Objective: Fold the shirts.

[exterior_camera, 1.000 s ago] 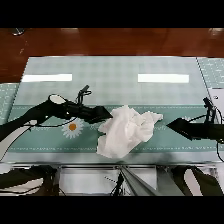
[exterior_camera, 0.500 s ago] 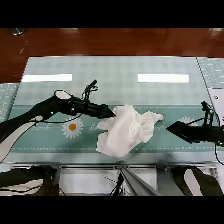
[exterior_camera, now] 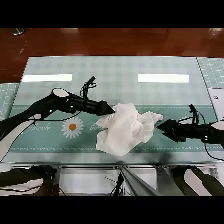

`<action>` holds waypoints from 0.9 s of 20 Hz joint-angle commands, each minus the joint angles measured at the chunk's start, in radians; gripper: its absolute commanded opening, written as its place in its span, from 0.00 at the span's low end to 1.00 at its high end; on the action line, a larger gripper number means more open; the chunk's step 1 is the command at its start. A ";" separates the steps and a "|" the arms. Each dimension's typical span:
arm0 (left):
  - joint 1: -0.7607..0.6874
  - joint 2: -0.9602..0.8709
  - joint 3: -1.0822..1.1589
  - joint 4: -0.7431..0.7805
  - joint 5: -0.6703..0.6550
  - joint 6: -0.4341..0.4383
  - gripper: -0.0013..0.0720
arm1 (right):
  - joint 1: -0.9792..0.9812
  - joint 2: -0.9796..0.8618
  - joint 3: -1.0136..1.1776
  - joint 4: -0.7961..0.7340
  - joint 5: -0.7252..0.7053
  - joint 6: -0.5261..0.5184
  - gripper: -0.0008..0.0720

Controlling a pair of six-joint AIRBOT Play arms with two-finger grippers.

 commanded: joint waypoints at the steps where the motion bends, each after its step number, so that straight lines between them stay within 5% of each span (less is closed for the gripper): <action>1: 0.001 0.000 0.001 -0.071 -0.003 -0.005 0.05 | 0.124 -0.122 0.019 0.120 -0.098 -0.058 0.86; 5: 0.001 0.000 0.002 -0.146 -0.004 0.014 0.05 | 0.319 -0.261 0.162 0.105 -0.159 -0.021 0.85; 6: 0.001 0.000 0.002 -0.146 -0.003 0.014 0.05 | 0.349 -0.290 0.196 0.105 -0.155 -0.008 0.66; 8: 0.005 0.002 0.002 -0.146 -0.002 0.014 0.05 | 0.396 -0.324 0.265 0.102 -0.138 -0.016 0.05; 12: 0.102 0.080 0.105 -0.146 -0.003 -0.003 0.05 | 0.375 -0.291 0.591 -0.051 0.051 0.069 0.04; 18: 0.303 0.235 0.598 -0.111 0.126 -0.141 0.05 | 0.363 -0.235 1.452 -0.180 0.133 0.206 0.04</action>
